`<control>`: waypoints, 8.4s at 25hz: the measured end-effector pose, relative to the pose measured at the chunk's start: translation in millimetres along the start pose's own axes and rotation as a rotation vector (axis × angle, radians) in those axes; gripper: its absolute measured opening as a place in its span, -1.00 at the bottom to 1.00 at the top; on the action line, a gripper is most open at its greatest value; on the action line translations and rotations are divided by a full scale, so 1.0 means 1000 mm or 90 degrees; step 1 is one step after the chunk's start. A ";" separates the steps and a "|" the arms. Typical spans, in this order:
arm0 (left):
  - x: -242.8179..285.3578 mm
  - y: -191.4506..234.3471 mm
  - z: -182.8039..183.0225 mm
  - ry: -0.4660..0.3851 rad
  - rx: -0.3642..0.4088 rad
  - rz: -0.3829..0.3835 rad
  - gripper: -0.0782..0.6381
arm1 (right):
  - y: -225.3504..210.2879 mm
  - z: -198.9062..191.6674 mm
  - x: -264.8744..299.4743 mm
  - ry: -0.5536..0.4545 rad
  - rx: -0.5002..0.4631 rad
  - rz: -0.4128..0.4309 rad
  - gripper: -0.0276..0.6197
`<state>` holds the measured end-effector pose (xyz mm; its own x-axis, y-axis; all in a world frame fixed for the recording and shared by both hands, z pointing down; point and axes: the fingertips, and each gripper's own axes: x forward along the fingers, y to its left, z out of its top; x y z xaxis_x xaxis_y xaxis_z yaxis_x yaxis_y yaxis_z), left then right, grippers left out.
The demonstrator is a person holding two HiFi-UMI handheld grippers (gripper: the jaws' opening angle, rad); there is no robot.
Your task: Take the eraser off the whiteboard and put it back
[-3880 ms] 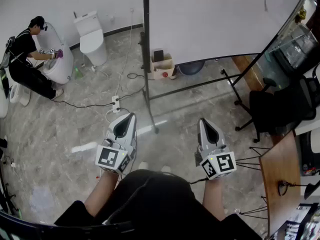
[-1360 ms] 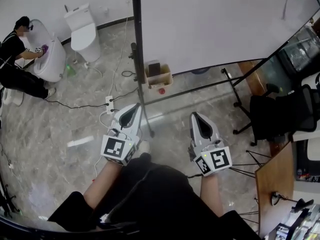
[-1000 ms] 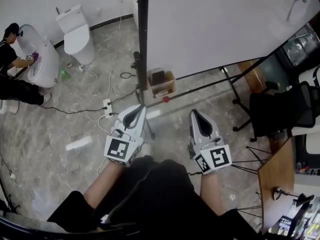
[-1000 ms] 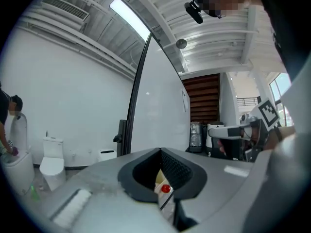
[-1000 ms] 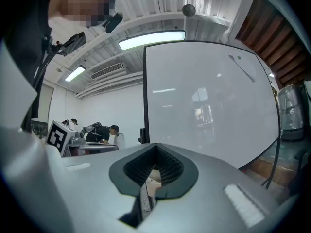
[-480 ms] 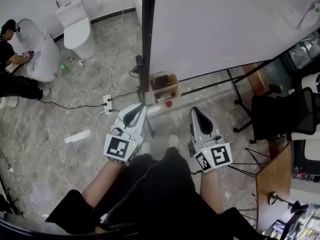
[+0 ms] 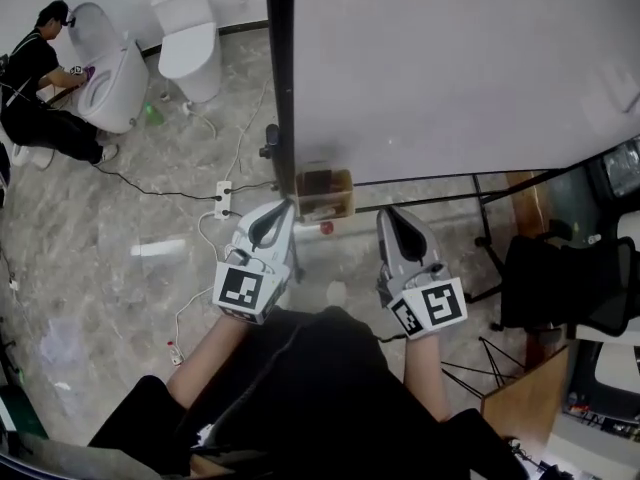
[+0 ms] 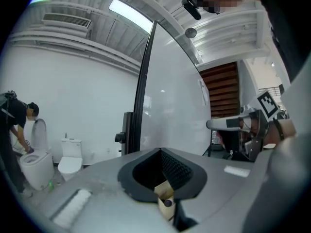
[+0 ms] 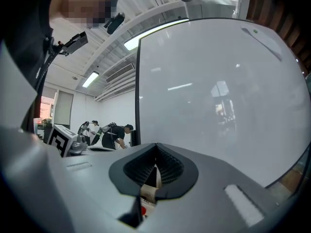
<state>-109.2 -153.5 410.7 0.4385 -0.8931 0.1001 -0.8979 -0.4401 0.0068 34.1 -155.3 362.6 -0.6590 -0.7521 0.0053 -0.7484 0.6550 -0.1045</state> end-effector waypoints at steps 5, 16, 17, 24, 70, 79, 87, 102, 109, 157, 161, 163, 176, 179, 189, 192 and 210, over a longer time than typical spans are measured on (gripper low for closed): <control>0.017 -0.007 -0.004 0.006 -0.009 0.055 -0.71 | -0.013 0.004 0.013 0.000 -0.004 0.054 -0.89; 0.046 -0.004 -0.020 0.037 0.024 0.139 -0.58 | -0.034 0.005 0.027 -0.005 0.004 0.105 -0.89; 0.047 -0.003 -0.021 0.041 0.028 0.147 -0.58 | -0.035 0.005 0.028 -0.004 0.004 0.111 -0.89; 0.060 -0.004 -0.032 0.068 0.033 0.181 -0.42 | -0.045 0.005 0.027 -0.002 0.009 0.130 -0.89; 0.096 0.013 -0.061 0.154 0.018 0.366 -0.09 | -0.089 -0.008 0.013 0.017 0.020 0.182 -0.89; 0.091 0.005 -0.045 0.121 0.018 0.346 -0.09 | -0.081 -0.007 0.015 0.012 0.017 0.181 -0.89; 0.087 0.003 -0.029 0.092 0.022 0.317 -0.09 | -0.068 -0.004 0.017 0.005 0.014 0.167 -0.89; 0.064 -0.008 0.018 0.008 0.000 0.224 -0.09 | -0.040 0.002 0.021 -0.005 0.009 0.122 -0.89; 0.046 -0.008 0.047 -0.030 0.002 0.164 -0.10 | -0.024 0.009 0.021 -0.017 0.000 0.098 -0.89; -0.018 0.016 0.088 -0.108 -0.033 0.065 -0.10 | 0.004 0.025 0.023 -0.035 -0.017 0.007 -0.89; -0.013 0.014 0.084 -0.108 -0.029 0.065 -0.10 | 0.008 0.026 0.029 -0.030 -0.040 0.011 -0.89; -0.011 0.012 0.081 -0.101 -0.026 0.065 -0.10 | 0.010 0.026 0.029 -0.028 -0.045 0.015 -0.89; -0.007 0.006 0.077 -0.093 -0.025 0.068 -0.09 | 0.008 0.026 0.023 -0.029 -0.043 0.021 -0.89; -0.006 0.004 0.075 -0.091 -0.026 0.070 -0.09 | 0.006 0.025 0.020 -0.028 -0.043 0.021 -0.89; -0.001 0.004 0.070 -0.088 -0.021 0.097 -0.09 | 0.003 0.024 0.018 -0.027 -0.045 0.035 -0.89; 0.001 0.005 0.067 -0.085 -0.022 0.112 -0.09 | 0.003 0.025 0.019 -0.025 -0.047 0.044 -0.89; 0.026 0.007 0.035 -0.056 -0.014 0.198 -0.09 | 0.006 0.006 0.043 0.000 -0.053 0.134 -0.89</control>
<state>-102.9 -183.3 378.9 0.1435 -0.9895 0.0148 -0.9896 -0.1433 0.0107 1.5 -183.8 355.8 -0.8012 -0.5983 -0.0079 -0.5980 0.8012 -0.0208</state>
